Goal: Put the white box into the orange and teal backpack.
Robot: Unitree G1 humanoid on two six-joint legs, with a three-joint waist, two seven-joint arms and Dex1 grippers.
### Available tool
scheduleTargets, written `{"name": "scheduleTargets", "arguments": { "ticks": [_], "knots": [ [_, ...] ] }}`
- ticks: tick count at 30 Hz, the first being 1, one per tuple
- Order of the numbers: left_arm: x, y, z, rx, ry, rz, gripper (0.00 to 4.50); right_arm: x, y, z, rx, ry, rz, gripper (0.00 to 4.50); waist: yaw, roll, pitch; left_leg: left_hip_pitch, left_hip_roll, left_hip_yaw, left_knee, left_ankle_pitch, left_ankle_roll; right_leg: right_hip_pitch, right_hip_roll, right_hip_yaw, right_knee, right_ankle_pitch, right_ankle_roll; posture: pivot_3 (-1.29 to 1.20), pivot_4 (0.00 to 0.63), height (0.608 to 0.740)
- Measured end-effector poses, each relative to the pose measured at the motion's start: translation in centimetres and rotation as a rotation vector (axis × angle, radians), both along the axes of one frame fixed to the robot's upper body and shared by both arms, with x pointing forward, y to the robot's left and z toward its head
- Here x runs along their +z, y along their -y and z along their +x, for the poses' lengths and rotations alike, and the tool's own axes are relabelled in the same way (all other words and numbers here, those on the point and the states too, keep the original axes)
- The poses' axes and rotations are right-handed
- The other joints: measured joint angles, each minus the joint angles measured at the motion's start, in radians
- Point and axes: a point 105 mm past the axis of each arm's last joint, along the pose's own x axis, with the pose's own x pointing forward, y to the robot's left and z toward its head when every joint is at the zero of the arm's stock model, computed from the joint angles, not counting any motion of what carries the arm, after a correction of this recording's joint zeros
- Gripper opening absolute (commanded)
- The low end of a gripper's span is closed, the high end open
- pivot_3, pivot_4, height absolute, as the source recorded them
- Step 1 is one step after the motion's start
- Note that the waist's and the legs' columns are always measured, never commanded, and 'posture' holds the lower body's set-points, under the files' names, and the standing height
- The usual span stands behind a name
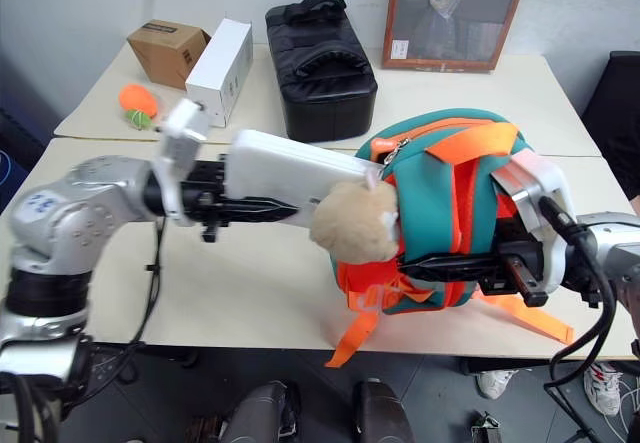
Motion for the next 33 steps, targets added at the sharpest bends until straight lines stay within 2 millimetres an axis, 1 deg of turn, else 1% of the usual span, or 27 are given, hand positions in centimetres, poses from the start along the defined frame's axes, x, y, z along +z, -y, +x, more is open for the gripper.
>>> {"name": "scheduleTargets", "arguments": {
  "ticks": [2,4,6,8,9,11,12,14,16,19,22,25,27,29,31,33],
  "knots": [
    [-0.2,1.5,0.5,-0.011,0.021,0.0,1.39,0.1,-0.1,-0.2,0.011,0.011,0.0,0.02,-0.003,0.0,0.0,0.0,0.0,0.0,0.0,0.0,0.0,0.0,0.0,0.0,0.0,0.0,0.0,0.0,0.15,0.74],
    [-0.4,3.5,0.7,-0.04,0.019,-0.021,1.39,0.1,-0.3,-0.3,0.019,0.017,0.001,0.02,-0.001,0.0,0.0,0.0,0.0,0.0,0.0,0.0,0.0,0.0,0.001,0.0,0.001,0.0,0.0,0.0,0.15,0.74],
    [-1.1,5.7,0.9,-0.056,0.001,-0.03,1.39,-0.1,-0.7,-0.4,0.034,0.017,0.01,0.02,0.0,0.0,0.0,0.0,0.0,0.0,0.001,0.0,0.0,0.0,0.001,0.0,0.001,0.0,0.0,0.0,0.15,0.74],
    [-2.1,8.1,1.3,-0.053,-0.028,-0.026,2.09,-0.2,-1.0,-0.2,0.031,0.017,0.025,0.0,0.001,0.0,0.0,0.0,0.0,0.0,0.002,0.001,0.0,0.0,0.001,0.0,0.001,0.0,0.0,0.0,0.15,0.74],
    [-2.6,9.2,1.4,-0.05,-0.042,-0.021,2.29,-0.2,-1.2,0.0,0.025,0.022,0.032,0.0,0.001,0.0,0.0,0.0,0.0,0.0,0.002,0.001,0.0,0.0,0.001,0.0,0.001,0.0,0.001,0.0,0.15,0.74],
    [-3.2,10.5,1.4,-0.046,-0.044,-0.01,2.92,-0.3,-1.3,0.2,0.008,0.032,0.036,0.0,-0.002,0.0,0.0,0.0,0.0,0.0,0.003,0.001,0.001,0.0,0.001,0.001,0.001,0.001,0.001,0.0,0.15,0.74],
    [-3.4,10.6,1.5,-0.036,-0.035,0.001,3.22,-0.4,-1.3,0.4,-0.001,0.034,0.034,0.0,-0.005,0.0,0.0,0.0,0.0,0.001,0.002,0.001,0.0,0.0,0.001,0.001,0.001,0.001,0.001,0.0,0.15,0.74],
    [-3.5,9.8,1.8,-0.004,0.003,0.035,3.85,-0.6,-1.3,0.7,-0.025,0.031,0.024,0.0,-0.008,0.0,0.0,0.001,0.001,0.0,0.0,0.001,0.0,0.0,0.002,0.001,0.002,0.0,0.001,0.0,0.15,0.74],
    [-3.5,8.1,1.7,0.021,0.04,0.065,4.45,-0.8,-1.3,0.8,-0.034,0.021,0.024,0.0,-0.014,0.0,0.0,0.003,0.002,0.0,-0.001,0.004,-0.004,0.0,0.002,0.001,0.003,0.0,-0.001,0.0,0.15,0.74],
    [-2.5,4.6,1.1,0.038,0.067,0.073,4.48,-1.1,-1.2,1.0,-0.05,0.008,0.025,0.0,-0.026,0.0,0.0,0.003,0.002,-0.001,-0.002,0.004,-0.005,-0.001,0.002,0.0,0.004,-0.001,-0.002,0.0,0.15,0.74],
    [-0.7,1.3,-0.4,0.019,0.073,0.05,4.48,-1.4,-1.0,1.4,-0.077,0.006,0.02,0.0,-0.027,0.0,0.0,0.002,0.002,-0.001,-0.002,0.004,-0.005,-0.001,0.002,0.0,0.004,-0.001,-0.002,0.0,0.15,0.74],
    [1.5,-0.8,-2.4,-0.015,0.093,0.017,4.48,-1.5,-1.0,1.5,-0.085,0.008,0.023,0.0,-0.026,0.0,0.0,0.002,0.002,-0.002,-0.001,0.004,-0.005,0.0,0.001,-0.001,0.004,-0.001,-0.002,0.0,0.15,0.74],
    [3.1,-1.9,-3.8,-0.044,0.098,-0.012,4.48,-1.5,-1.0,1.6,-0.091,0.01,0.024,0.0,-0.024,0.0,0.0,0.002,0.001,-0.002,-0.001,0.004,-0.005,0.0,0.0,-0.001,0.004,-0.001,-0.002,0.0,0.15,0.74],
    [4.4,-2.7,-4.7,-0.057,0.096,-0.042,4.48,-1.3,-1.1,1.7,-0.092,0.017,0.025,0.0,-0.023,0.0,0.0,0.002,0.001,-0.003,-0.001,0.004,-0.005,0.001,0.0,-0.002,0.004,-0.001,-0.002,0.0,0.15,0.74],
    [5.2,-2.9,-5.3,-0.058,0.105,-0.055,4.48,-1.3,-1.1,1.7,-0.091,0.019,0.025,0.0,-0.023,0.0,0.0,0.002,0.001,-0.003,-0.001,0.004,-0.005,0.001,0.0,-0.002,0.004,-0.001,-0.002,0.0,0.15,0.74],
    [5.6,-2.9,-5.5,-0.038,0.122,-0.05,4.48,-1.2,-1.2,1.7,-0.09,0.022,0.025,0.0,-0.024,0.0,0.0,0.003,0.001,-0.003,-0.001,0.004,-0.005,0.001,0.001,-0.002,0.004,-0.001,-0.002,0.0,0.15,0.74]
  ]
}}
